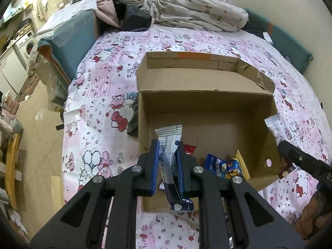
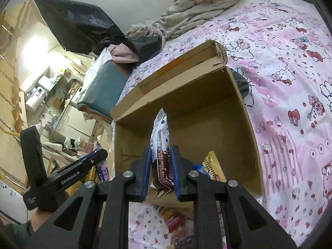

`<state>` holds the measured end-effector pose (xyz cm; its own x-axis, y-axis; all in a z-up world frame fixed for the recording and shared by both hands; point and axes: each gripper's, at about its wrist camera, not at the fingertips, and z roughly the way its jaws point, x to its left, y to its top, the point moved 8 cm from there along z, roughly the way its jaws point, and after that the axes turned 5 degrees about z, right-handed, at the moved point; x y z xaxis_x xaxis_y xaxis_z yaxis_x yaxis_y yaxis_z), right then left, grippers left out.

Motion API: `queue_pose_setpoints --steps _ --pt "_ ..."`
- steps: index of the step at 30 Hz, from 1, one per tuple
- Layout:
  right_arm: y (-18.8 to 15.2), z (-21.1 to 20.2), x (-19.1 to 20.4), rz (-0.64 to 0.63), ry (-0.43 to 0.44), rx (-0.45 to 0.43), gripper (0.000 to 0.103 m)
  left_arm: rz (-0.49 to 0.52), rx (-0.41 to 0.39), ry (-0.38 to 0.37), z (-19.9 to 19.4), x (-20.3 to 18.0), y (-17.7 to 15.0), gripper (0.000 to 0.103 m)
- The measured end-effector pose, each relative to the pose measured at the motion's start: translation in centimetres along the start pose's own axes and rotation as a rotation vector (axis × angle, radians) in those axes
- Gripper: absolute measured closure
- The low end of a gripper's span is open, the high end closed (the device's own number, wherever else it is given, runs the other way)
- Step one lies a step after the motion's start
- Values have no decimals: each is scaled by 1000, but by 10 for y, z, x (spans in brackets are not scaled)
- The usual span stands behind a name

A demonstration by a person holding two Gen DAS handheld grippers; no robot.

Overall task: Organize snacks
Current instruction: 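Lower both held snacks into the box and open both grippers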

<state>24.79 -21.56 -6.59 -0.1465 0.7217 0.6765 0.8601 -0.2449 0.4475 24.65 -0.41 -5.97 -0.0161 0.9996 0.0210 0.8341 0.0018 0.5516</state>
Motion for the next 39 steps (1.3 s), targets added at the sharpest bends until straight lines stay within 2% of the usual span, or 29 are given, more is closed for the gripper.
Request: queue_pose_setpoints --steps 8,13,23,25,26,27,28,29,30,31,32,36,39 --pt "3 25 -17 14 -62 30 83 0 70 -14 36 -15 -6 90" --pt "3 30 -26 40 -78 40 82 13 77 13 47 -18 -6 90" --pt "0 33 -22 39 -69 62 78 21 77 8 53 -22 -4 88" --pt "0 30 -20 39 -72 55 71 25 78 7 52 -22 -4 88" --pt "1 29 -20 41 -74 52 54 24 79 6 52 -22 -5 88" --pt "1 26 -20 42 -73 43 35 23 82 7 52 -21 -5 84" --pt "3 22 -19 39 -75 22 32 21 87 8 51 -21 -6 74" --pt "4 19 -18 33 -73 8 31 18 88 6 50 -20 -7 57" --pt "5 16 -16 23 -77 3 30 11 83 7 48 -19 -7 48" --pt "5 14 -16 23 -75 4 29 3 71 8 45 -17 -7 34" --pt "6 12 -15 27 -69 1 28 -5 59 5 41 -16 -6 26" --pt "6 2 -11 29 -66 -18 21 -9 34 -5 29 -13 -7 24" --pt "5 -4 -7 30 -58 -25 20 0 21 5 18 -9 -11 24"
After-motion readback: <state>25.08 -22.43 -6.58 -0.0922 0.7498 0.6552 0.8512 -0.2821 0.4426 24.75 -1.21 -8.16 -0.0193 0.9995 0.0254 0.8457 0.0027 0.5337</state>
